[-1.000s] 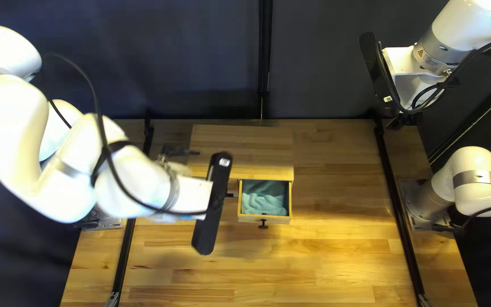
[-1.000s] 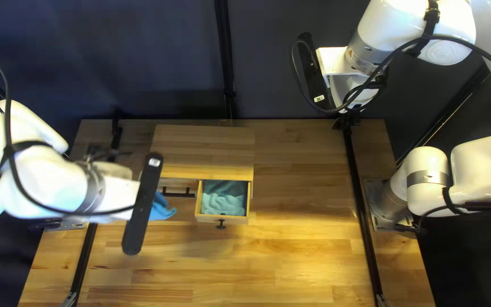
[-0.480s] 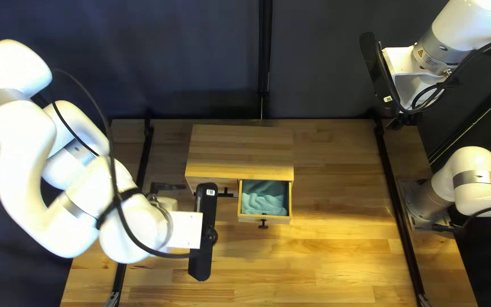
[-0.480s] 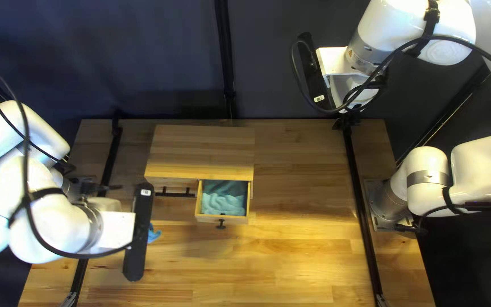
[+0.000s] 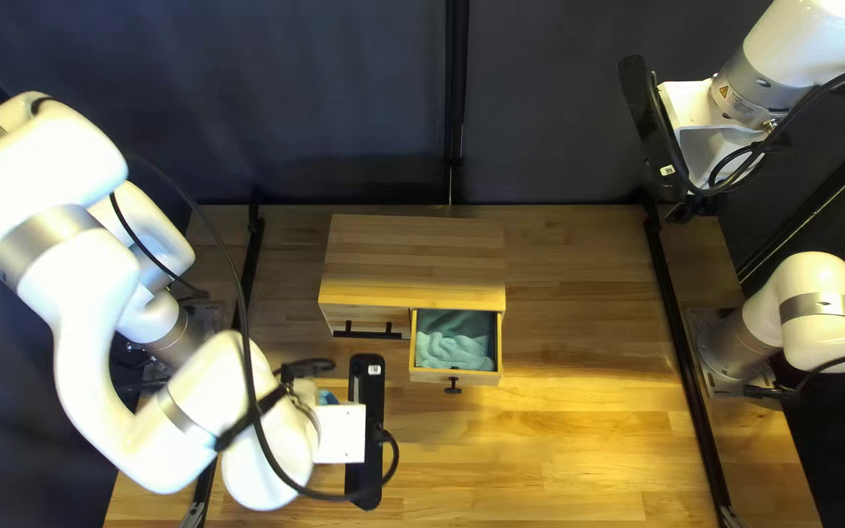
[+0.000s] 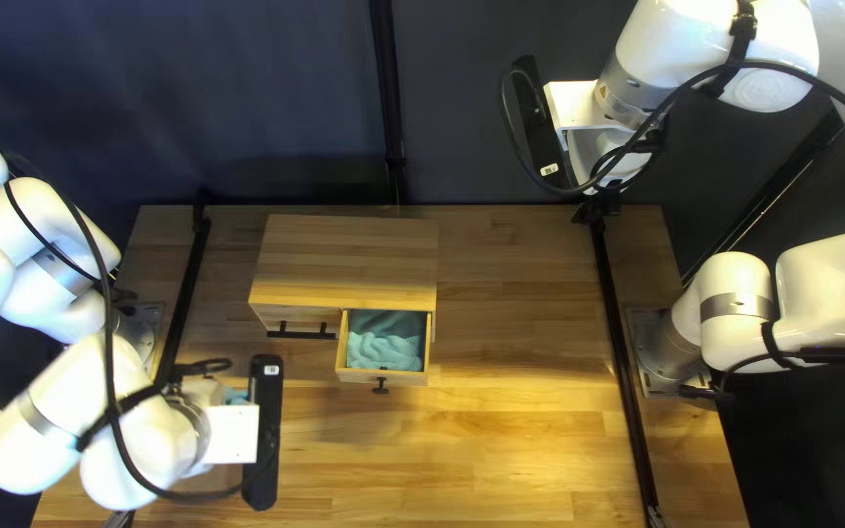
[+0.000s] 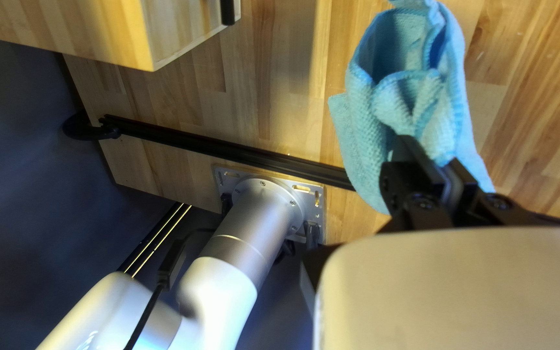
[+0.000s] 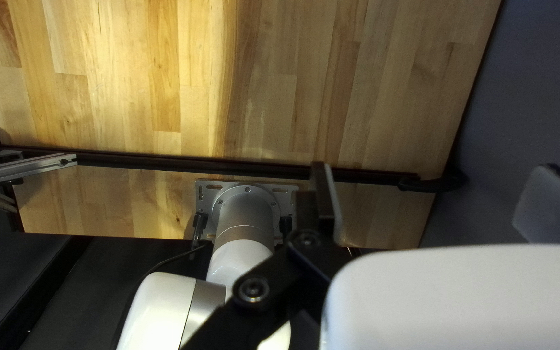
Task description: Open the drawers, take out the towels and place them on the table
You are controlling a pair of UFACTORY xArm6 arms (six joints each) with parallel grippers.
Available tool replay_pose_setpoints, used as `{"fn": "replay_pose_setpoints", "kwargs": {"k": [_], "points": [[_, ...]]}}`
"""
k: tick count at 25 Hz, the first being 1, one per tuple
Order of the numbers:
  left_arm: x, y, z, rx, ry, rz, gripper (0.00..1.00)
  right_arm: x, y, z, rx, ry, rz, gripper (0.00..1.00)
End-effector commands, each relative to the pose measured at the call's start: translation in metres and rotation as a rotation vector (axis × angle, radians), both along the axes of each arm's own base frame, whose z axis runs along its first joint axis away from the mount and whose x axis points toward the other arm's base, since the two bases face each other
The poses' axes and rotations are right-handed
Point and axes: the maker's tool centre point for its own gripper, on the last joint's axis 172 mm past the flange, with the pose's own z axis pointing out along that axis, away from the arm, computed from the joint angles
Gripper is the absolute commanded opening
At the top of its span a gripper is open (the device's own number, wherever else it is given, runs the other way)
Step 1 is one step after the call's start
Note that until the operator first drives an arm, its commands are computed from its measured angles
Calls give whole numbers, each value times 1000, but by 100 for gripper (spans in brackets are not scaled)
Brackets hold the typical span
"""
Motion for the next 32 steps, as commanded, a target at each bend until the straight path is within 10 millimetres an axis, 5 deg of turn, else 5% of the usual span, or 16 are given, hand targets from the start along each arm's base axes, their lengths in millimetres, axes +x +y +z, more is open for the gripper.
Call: {"fn": "replay_pose_setpoints", "kwargs": {"k": [1, 10, 22, 32], "points": [[1, 25, 15, 54, 7, 2, 0, 0, 0, 0, 0, 0, 0, 100], [7, 47, 9, 153, -4, -18, 0, 0, 0, 0, 0, 0, 0, 100], [3, 21, -46, 126, -5, -24, 0, 0, 0, 0, 0, 0, 0, 100], [1, -8, -73, 63, -22, -32, 0, 0, 0, 0, 0, 0, 0, 100]]}}
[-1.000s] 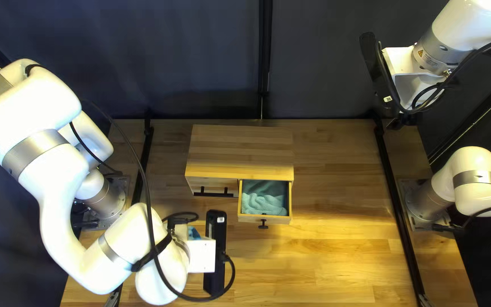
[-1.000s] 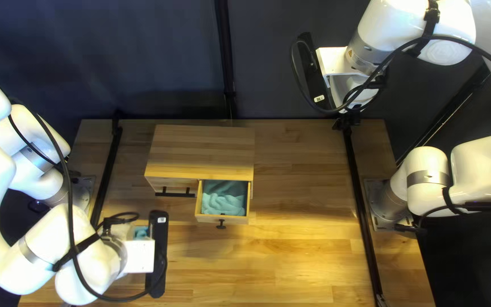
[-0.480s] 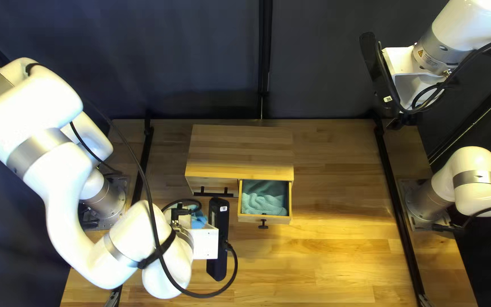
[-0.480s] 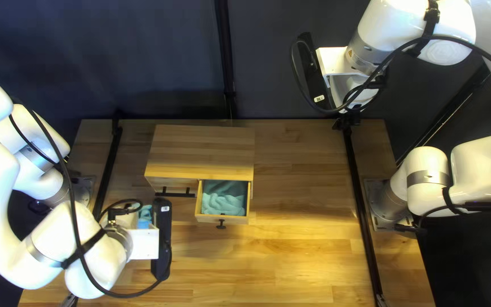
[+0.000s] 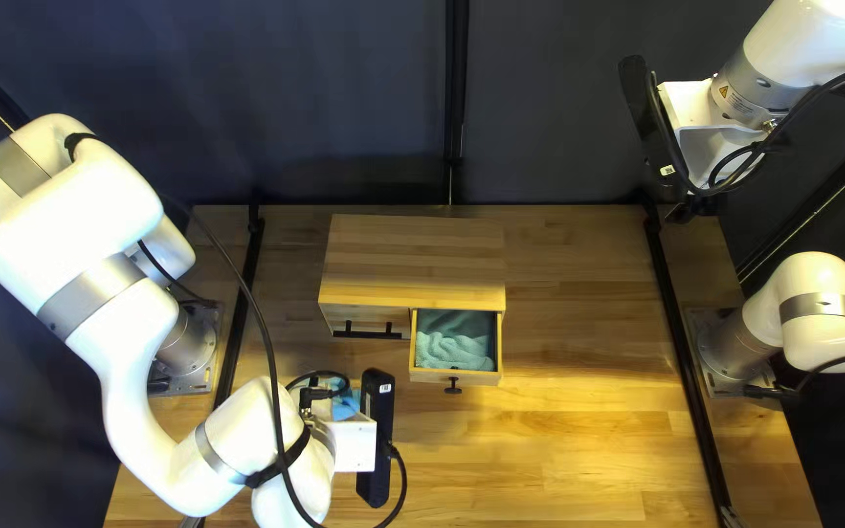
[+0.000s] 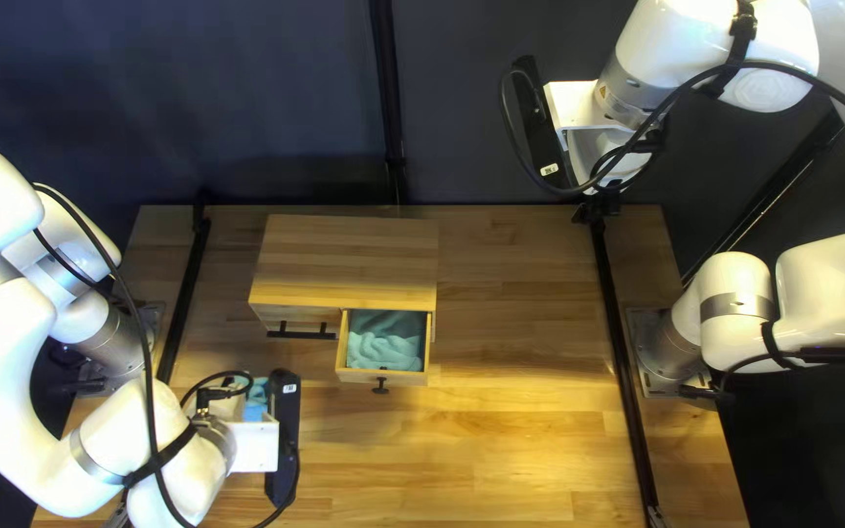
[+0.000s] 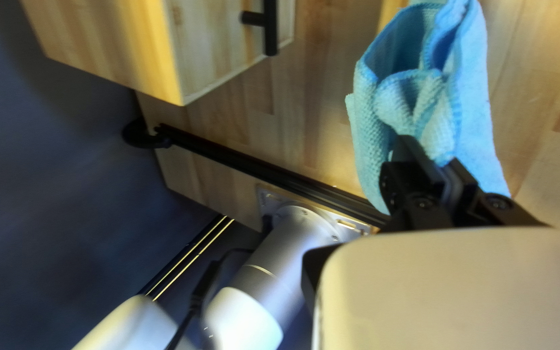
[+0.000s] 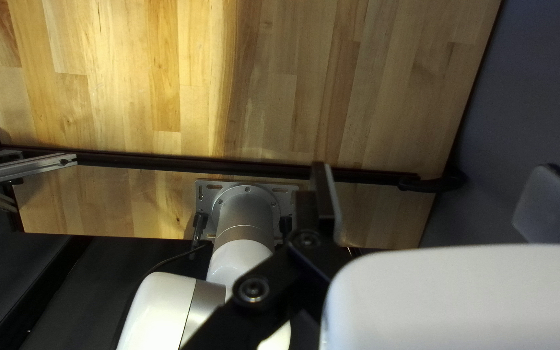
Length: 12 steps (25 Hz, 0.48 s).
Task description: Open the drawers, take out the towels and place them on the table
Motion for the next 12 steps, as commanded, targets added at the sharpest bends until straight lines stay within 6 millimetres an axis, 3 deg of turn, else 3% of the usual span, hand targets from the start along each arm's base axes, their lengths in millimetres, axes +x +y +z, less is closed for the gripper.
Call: {"fn": "replay_pose_setpoints", "kwargs": {"k": [1, 12], "points": [[0, -13, -14, -28, -9, -2, 0, 0, 0, 0, 0, 0, 0, 100], [-9, -43, -57, -151, -79, -20, 0, 0, 0, 0, 0, 0, 0, 100]]}}
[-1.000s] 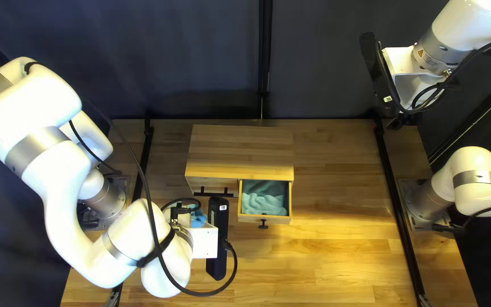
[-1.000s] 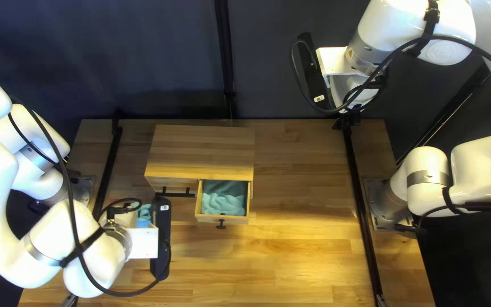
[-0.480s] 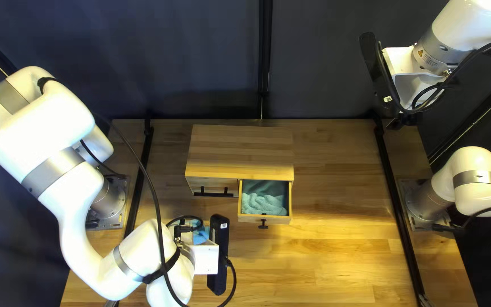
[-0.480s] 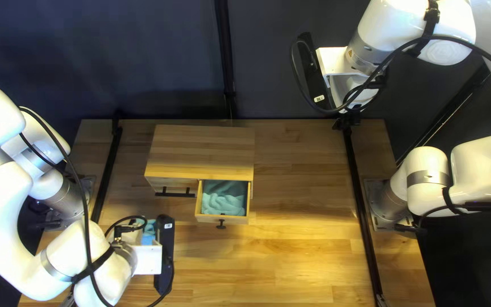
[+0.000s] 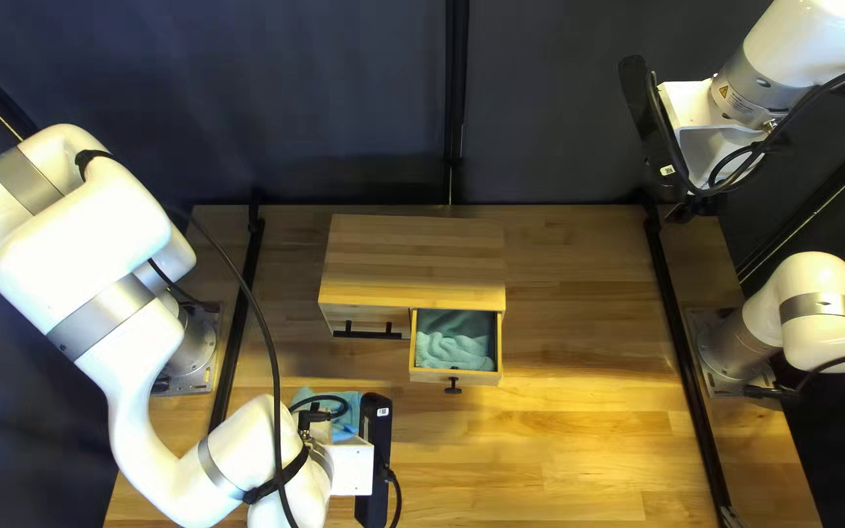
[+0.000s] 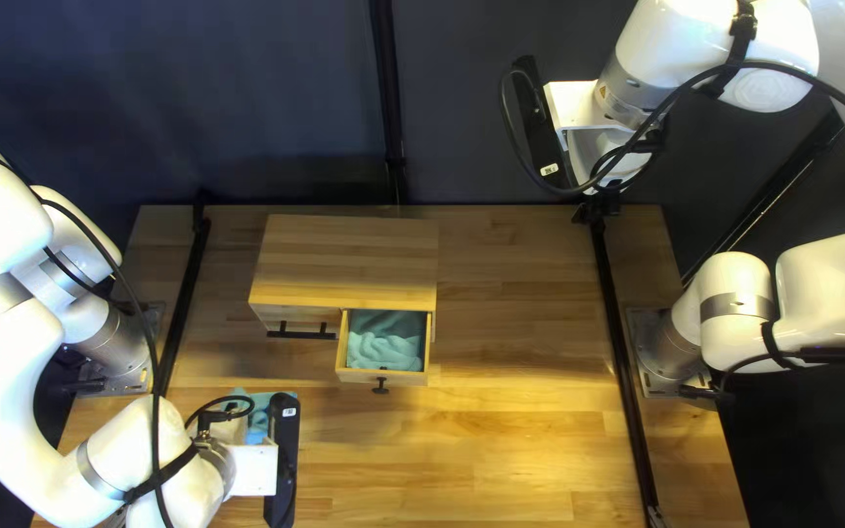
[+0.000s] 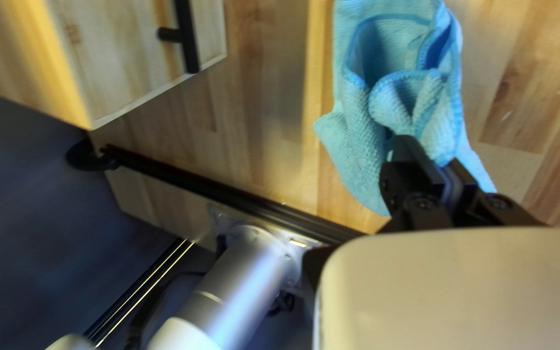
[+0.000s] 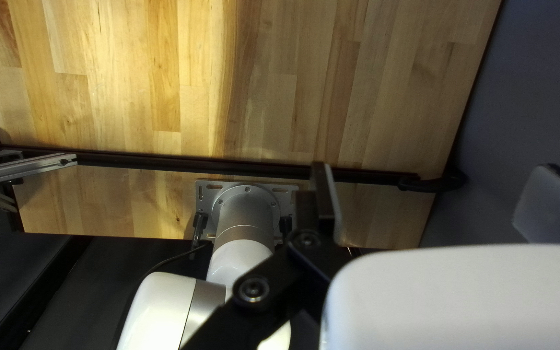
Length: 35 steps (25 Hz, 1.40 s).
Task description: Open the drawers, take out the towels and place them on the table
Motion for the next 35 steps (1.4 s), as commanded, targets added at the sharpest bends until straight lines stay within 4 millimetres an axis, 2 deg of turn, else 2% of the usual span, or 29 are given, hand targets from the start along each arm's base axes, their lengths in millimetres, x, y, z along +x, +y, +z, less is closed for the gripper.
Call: {"fn": "replay_pose_setpoints", "kwargs": {"k": [1, 2, 3, 4, 5, 8, 11, 18, 23, 26, 28, 35], "points": [[-5, -9, -14, -49, -26, -8, 3, 0, 0, 0, 0, 0, 0, 100], [-7, -14, -21, -68, -35, -17, 3, 0, 0, 0, 0, 0, 0, 100], [-7, -18, -26, -81, -41, -23, 24, 0, 0, 0, 0, 0, 0, 100], [-8, -21, -28, -89, -44, -26, 80, 0, 0, 0, 0, 0, 0, 100], [-7, -27, -33, -112, -54, -33, 100, 0, 0, 0, 0, 0, 0, 100], [-4, -39, -37, -159, -73, -56, 100, 0, 0, 0, 0, 0, 0, 100], [-2, -46, -31, -193, -87, -79, 100, 0, 0, 0, 0, 0, 0, 100], [4, -56, 11, -322, -165, -150, 100, 0, 0, 0, 0, 0, 0, 100], [16, -54, 53, -348, -187, -188, 100, 0, 0, 0, 0, 0, 0, 100], [27, -50, 79, -352, -201, -207, 100, 0, 0, 0, 0, 0, 0, 100], [43, -47, 97, -355, -209, -219, 100, 0, 0, 0, 0, 0, 0, 100], [90, -36, 141, -401, -244, -251, 100, 0, 0, 0, 0, 0, 0, 100]]}}
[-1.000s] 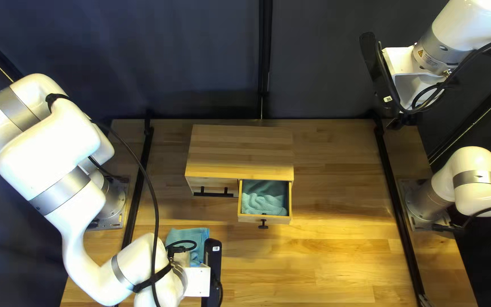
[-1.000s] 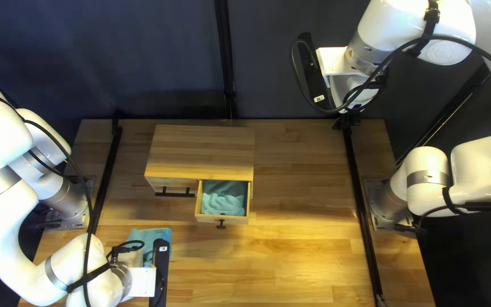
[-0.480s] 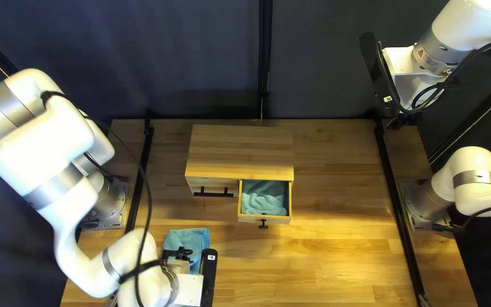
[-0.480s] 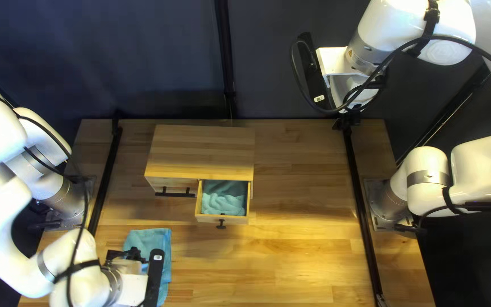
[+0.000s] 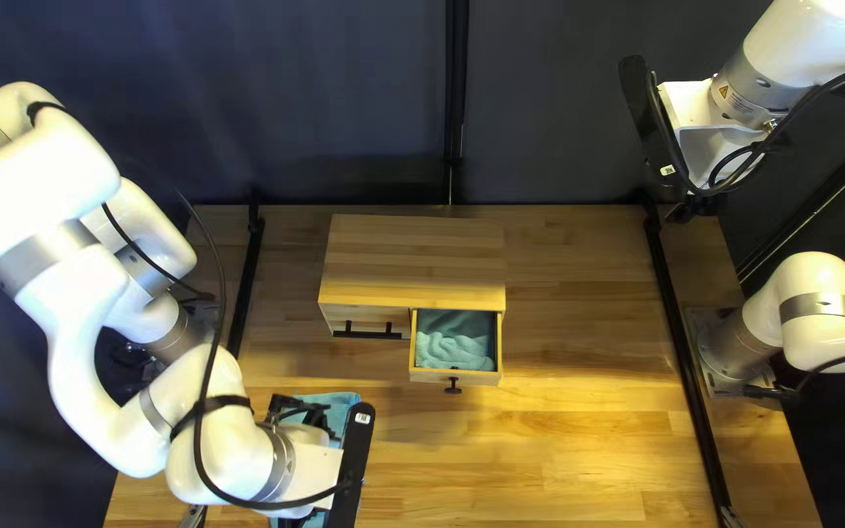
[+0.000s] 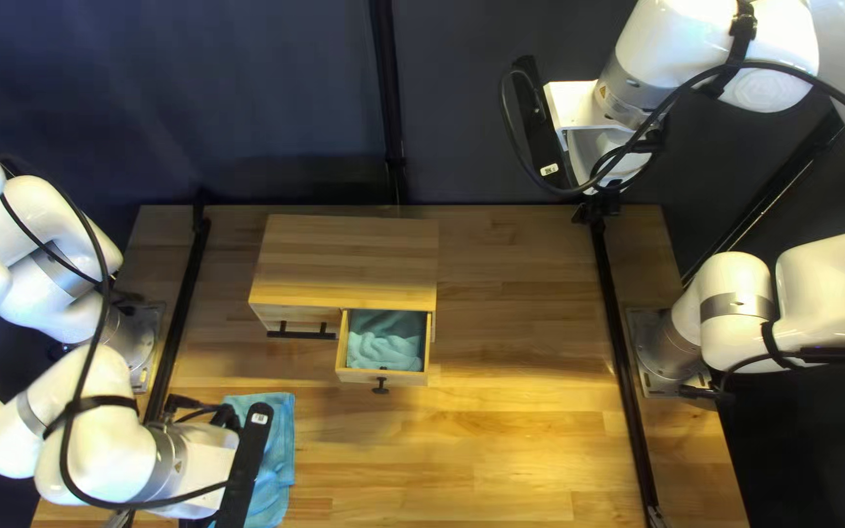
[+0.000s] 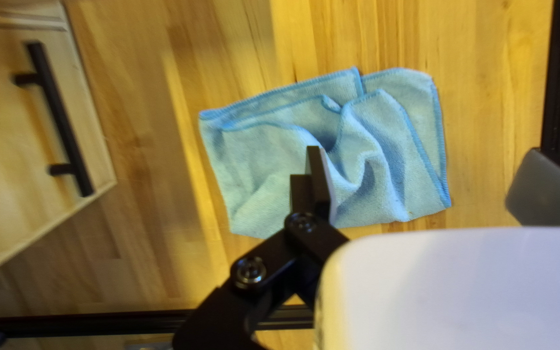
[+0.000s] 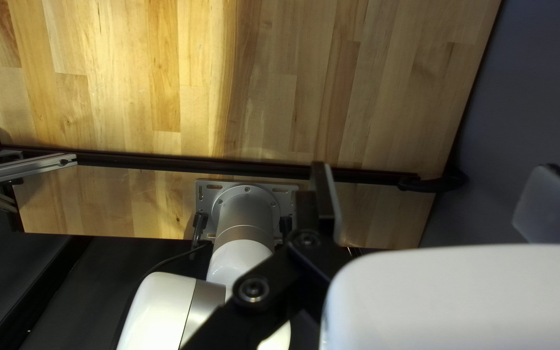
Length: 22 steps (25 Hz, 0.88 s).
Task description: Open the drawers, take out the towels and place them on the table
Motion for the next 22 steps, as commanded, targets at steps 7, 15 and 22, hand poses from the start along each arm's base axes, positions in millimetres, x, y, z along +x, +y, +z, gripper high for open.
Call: {"fn": "replay_pose_setpoints", "kwargs": {"k": [7, 15, 22], "points": [[40, 12, 38, -47, -21, -34, 100, 0, 0, 0, 0, 0, 0, 100], [40, 12, 38, -47, -21, -34, 100, 0, 0, 0, 0, 0, 0, 100], [40, 12, 38, -47, -21, -34, 100, 0, 0, 0, 0, 0, 0, 100]]}}
